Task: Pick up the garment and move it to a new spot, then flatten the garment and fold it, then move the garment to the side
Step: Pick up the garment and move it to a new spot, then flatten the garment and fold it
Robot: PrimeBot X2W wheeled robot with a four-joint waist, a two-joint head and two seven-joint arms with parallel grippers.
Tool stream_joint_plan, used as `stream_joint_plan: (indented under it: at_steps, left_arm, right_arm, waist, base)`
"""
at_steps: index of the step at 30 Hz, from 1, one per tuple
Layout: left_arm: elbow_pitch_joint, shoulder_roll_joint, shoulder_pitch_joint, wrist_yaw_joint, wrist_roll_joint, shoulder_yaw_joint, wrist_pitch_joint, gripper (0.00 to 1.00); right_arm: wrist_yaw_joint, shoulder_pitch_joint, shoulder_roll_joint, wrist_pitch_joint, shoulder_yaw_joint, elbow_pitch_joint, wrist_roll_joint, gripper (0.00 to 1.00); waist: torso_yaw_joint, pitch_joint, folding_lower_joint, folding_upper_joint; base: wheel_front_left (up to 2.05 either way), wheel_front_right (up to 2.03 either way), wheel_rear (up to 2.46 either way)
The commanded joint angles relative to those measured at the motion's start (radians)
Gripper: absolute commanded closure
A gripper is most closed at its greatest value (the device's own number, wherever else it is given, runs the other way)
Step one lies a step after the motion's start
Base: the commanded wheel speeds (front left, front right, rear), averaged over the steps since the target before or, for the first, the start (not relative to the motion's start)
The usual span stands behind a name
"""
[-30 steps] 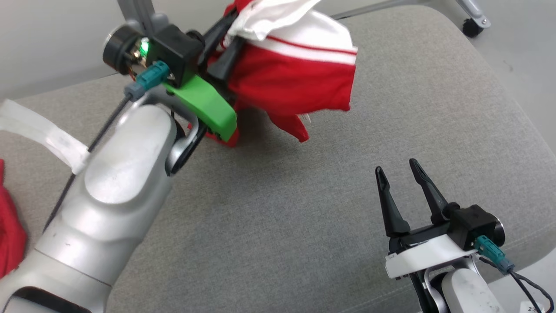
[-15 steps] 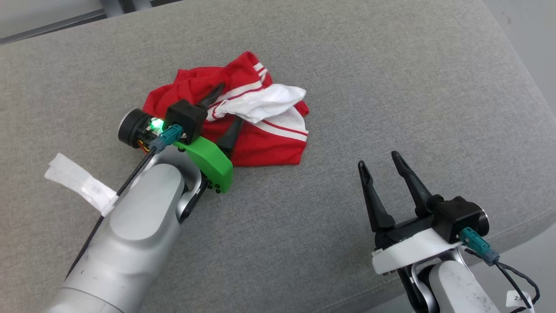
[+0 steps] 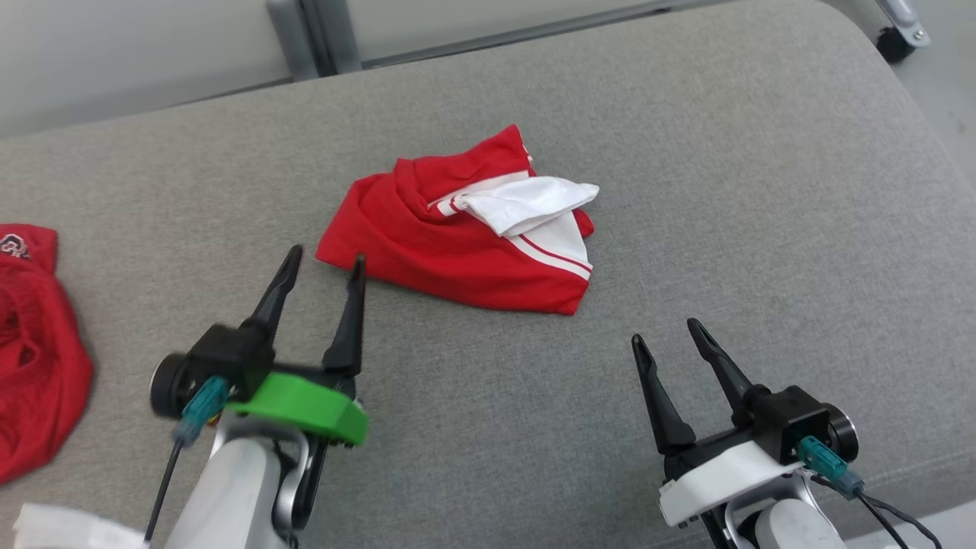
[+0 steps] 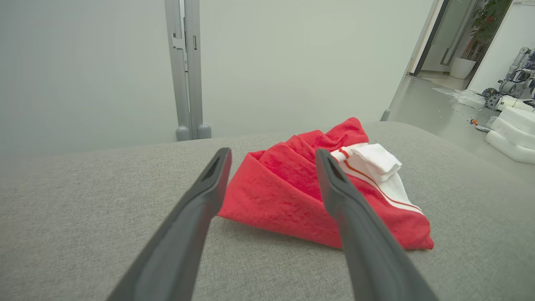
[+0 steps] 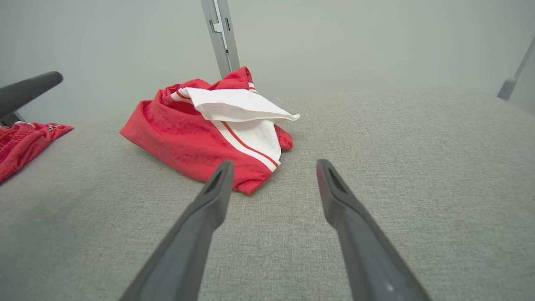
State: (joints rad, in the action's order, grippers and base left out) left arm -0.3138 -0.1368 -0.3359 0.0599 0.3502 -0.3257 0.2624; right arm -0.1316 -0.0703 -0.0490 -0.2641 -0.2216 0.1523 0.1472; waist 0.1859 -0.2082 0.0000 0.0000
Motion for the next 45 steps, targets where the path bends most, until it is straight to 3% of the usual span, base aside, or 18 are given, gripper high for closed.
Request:
stream_joint_plan:
  at_steps: [1,7,16,28,45]
  left_arm:
    - [0.036,0.008,0.063,-0.008,-0.025,0.038,0.003,0.00]
    - [0.189,0.055,0.270,0.019,-0.075,0.170,0.002,0.00]
    - [0.276,0.085,0.447,0.034,-0.135,0.259,0.002,0.00]
    - [0.364,0.086,0.544,-0.018,-0.177,0.248,0.002,0.00]
    - [0.331,0.086,0.547,-0.024,-0.214,0.226,0.002,0.00]
  right_arm:
    - [0.002,0.025,-0.003,-0.001,0.008,0.000,0.000,0.00]
    - [0.002,0.068,-0.002,-0.001,0.027,0.005,-0.016,0.00]
    - [0.002,0.113,-0.002,-0.001,0.055,0.000,-0.015,0.00]
    - [0.002,0.159,-0.002,-0.001,0.089,-0.027,-0.039,0.00]
    - [0.002,0.169,-0.002,-0.001,0.094,-0.040,-0.036,0.00]
  waist:
    - [-0.095,0.113,0.0000,0.0000]
    - [-0.152,0.167,0.0000,0.0000]
    - [-0.186,0.222,0.0000,0.0000]
    - [-0.196,0.263,0.0000,0.0000]
    - [-0.207,0.259,0.0000,0.0000]
  base:
    - [0.00,0.00,0.00]
    - [0.00,0.00,0.00]
    - [0.00,0.00,0.00]
    - [0.00,0.00,0.00]
    - [0.00,0.00,0.00]
